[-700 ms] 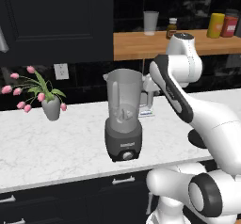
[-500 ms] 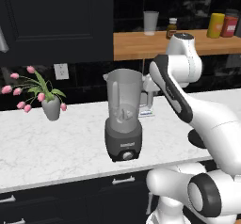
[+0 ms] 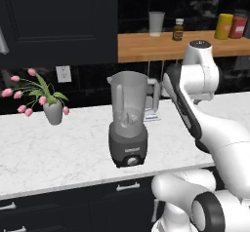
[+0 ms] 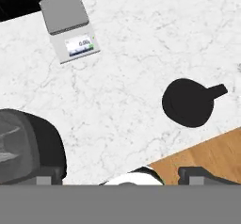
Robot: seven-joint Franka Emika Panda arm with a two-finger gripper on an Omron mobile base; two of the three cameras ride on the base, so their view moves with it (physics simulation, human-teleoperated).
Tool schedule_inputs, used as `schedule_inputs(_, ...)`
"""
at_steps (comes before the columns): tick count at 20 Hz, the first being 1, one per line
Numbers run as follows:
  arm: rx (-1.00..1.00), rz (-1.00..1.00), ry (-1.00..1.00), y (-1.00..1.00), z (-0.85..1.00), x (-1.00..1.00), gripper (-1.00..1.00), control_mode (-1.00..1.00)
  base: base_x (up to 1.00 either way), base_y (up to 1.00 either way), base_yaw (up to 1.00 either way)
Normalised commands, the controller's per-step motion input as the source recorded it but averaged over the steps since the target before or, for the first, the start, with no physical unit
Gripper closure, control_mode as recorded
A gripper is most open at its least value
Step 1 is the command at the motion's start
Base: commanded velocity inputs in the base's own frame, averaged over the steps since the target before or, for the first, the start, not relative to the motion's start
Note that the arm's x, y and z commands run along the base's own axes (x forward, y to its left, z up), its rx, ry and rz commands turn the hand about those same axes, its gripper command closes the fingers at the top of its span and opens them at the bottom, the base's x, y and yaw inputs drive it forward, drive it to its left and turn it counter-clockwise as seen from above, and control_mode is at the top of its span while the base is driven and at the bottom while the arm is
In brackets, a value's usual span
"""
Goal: Close the lid blender by securely placing the lid on top.
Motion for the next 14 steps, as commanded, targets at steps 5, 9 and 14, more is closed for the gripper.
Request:
schedule_inputs(5, 0.14, -0.80, 0.09, -0.71, -0.40, -0.01, -1.00, -1.00, 0.00, 0.00, 0.00)
schedule_inputs(9, 0.18, -0.73, 0.10, -0.94, -0.40, -0.01, -1.00, -1.00, 0.00, 0.00, 0.00)
schedule_inputs(14, 0.20, -0.60, 0.03, -1.00, -0.53, -0.21, -1.00, -1.00, 0.00, 0.00, 0.00)
